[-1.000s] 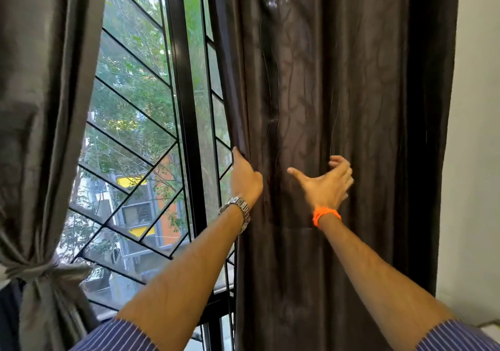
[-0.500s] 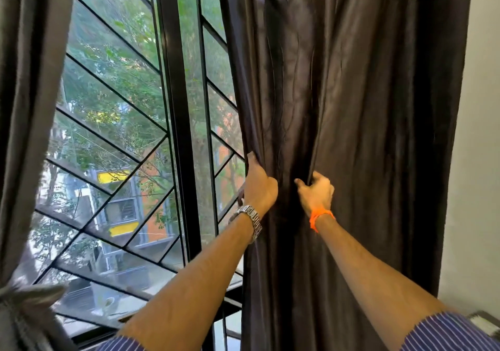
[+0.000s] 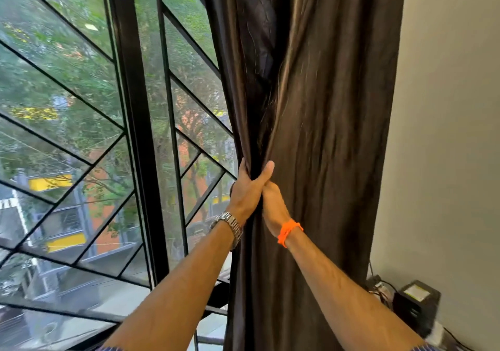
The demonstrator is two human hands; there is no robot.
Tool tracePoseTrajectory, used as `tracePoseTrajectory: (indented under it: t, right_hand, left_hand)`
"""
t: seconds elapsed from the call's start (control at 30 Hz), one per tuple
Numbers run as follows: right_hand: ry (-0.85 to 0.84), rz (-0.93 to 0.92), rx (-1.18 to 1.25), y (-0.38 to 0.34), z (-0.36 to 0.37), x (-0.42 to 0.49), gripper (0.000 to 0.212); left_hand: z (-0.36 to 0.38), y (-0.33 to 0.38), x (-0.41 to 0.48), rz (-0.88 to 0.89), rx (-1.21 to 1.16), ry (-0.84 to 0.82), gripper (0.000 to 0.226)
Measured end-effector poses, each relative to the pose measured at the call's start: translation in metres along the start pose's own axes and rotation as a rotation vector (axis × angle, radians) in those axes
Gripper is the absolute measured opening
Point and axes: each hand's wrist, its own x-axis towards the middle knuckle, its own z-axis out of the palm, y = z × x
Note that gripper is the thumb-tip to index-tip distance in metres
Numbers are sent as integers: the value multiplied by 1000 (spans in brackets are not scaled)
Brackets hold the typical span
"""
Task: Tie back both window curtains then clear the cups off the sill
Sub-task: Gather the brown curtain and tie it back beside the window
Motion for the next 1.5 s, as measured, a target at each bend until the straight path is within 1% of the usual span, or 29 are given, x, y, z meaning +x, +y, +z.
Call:
tracePoseTrajectory:
  t: [0.03, 0.07, 0.13, 0.2, 0.27, 0.33, 0.37, 0.43, 0.47, 0.5, 0.57, 0.6, 0.63, 0.67, 0.73, 0.83, 0.9, 0.97, 1.07, 1.1, 1.17, 1.23, 1.3, 1.33, 1.4, 1.47, 1.5]
  right_hand:
    - [-19, 12, 70, 5, 1, -4, 59]
    - [-44, 17, 105, 11, 0, -7, 56]
    - [-117, 30, 31, 18, -7, -13, 39]
    - [-194, 13, -81, 19, -13, -16, 37]
    - [-221, -28, -185, 15, -19, -17, 37]
    - [-143, -100, -236, 12, -29, -14, 41]
    - [-34, -117, -230, 12, -36, -11, 41]
    - [254, -136, -194, 15, -56, 2, 30]
    - [360, -147, -219, 18, -67, 10, 28]
    - [414, -119, -285, 20, -77, 17, 48]
    - [400, -4, -426, 25, -91, 30, 106]
    - [400, 26, -438, 27, -96, 38, 126]
    - [398, 48, -422, 29, -100, 46, 139]
    - [390, 68, -395, 32, -102, 55, 148]
    - [332, 126, -370, 38, -105, 71, 158]
    - [229, 146, -283, 51, -107, 94, 162]
    - [151, 130, -197, 58, -105, 106, 156]
    - [68, 130, -97, 62, -101, 118, 142]
    - [-31, 111, 61, 64, -90, 135, 114]
    - [-55, 112, 75, 61, -85, 139, 103]
    - [-63, 86, 40, 52, -76, 142, 75]
    - [-37, -2, -71, 43, -69, 144, 44]
    - [-52, -77, -148, 41, -65, 145, 26]
    - [-54, -87, -153, 43, -63, 145, 22]
    - [14, -65, -206, 47, -65, 145, 11]
    - [133, -70, -259, 48, -75, 135, 27]
    - [187, -97, -246, 46, -81, 126, 30]
  left_hand:
    - [-1, 1, 1, 10, 30, -9, 77]
    - [-3, 0, 2, 14, 56, -12, 80]
    - [-2, -1, 5, 27, 137, 8, 83]
    - [0, 0, 6, 52, 244, 85, 71]
    - [1, 2, 5, 77, 332, 200, 59]
    - [0, 3, 4, 79, 359, 264, 61]
    - [-1, 3, 4, 77, 363, 271, 63]
    - [-2, 1, 4, 78, 359, 262, 63]
    - [-3, 1, 4, 82, 345, 257, 63]
    - [-4, 1, 4, 83, 329, 249, 62]
    - [-4, -1, 5, 76, 306, 241, 60]
    - [-4, -3, 7, 74, 301, 240, 59]
    - [-3, -3, 7, 77, 299, 238, 57]
    - [-3, -3, 7, 79, 299, 238, 54]
    - [-1, -2, 7, 83, 281, 209, 48]
    - [-1, -3, 8, 61, 254, 113, 42]
    - [-2, -4, 12, 9, 212, 82, 43]
    - [-2, -4, 17, -37, 154, 90, 40]
    - [7, 3, 20, -83, 45, 108, 40]
    - [10, 5, 21, -100, 24, 112, 38]
    - [14, 6, 23, -121, -2, 130, 32]
    - [16, 6, 26, -121, 20, 161, 34]
    - [19, 6, 27, -87, 57, 204, 39]
    - [21, 6, 27, -71, 61, 244, 43]
    - [25, 5, 28, -47, 41, 339, 49]
    - [27, 4, 31, -36, 51, 440, 52]
    - [28, 2, 33, -42, 57, 470, 56]
